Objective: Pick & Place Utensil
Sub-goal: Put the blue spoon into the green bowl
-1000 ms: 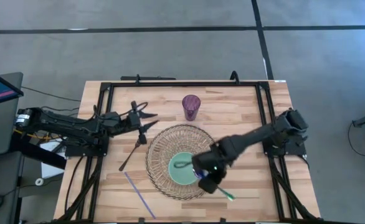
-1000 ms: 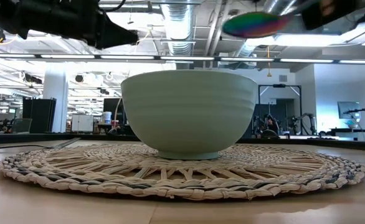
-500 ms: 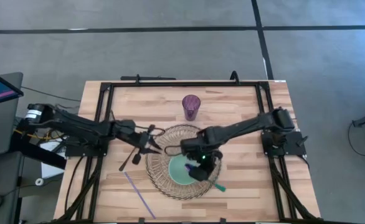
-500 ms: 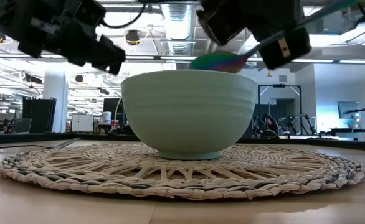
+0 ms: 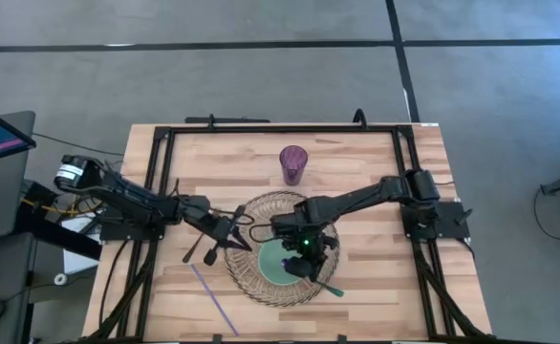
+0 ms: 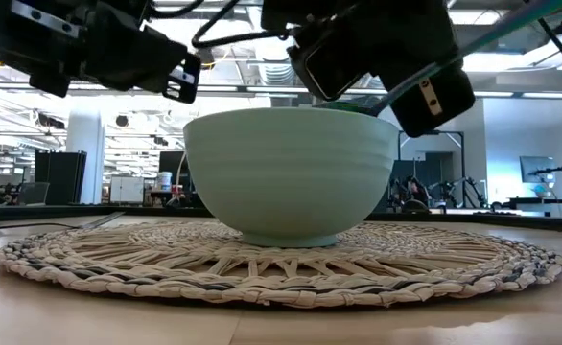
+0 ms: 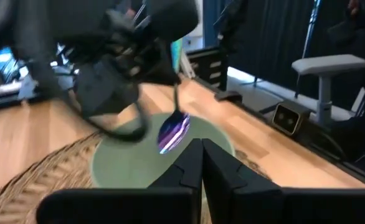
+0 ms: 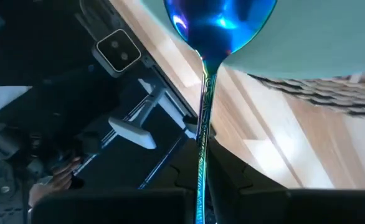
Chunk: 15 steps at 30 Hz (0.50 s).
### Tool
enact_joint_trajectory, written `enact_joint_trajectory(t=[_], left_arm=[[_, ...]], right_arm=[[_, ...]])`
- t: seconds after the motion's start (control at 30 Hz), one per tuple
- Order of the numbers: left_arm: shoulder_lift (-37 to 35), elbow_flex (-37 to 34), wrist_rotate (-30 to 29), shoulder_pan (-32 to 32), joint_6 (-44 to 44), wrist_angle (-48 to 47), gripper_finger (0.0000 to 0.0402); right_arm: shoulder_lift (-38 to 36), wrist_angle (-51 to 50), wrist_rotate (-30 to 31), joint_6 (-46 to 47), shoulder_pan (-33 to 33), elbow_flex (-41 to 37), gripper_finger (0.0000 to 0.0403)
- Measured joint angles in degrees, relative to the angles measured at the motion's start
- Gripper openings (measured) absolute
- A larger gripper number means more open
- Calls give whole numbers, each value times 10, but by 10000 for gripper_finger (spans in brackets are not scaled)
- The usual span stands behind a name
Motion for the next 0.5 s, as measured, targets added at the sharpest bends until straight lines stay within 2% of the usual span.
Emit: enact_joint_trajectory(t=[0.13, 0.5], left_arm=[[42, 1, 0, -8, 2, 38, 7], [176, 58, -7, -8, 2, 48, 5]], right_arm=[[4, 10, -5, 0, -13, 0, 16], [6, 30, -5, 0, -32, 0, 18]])
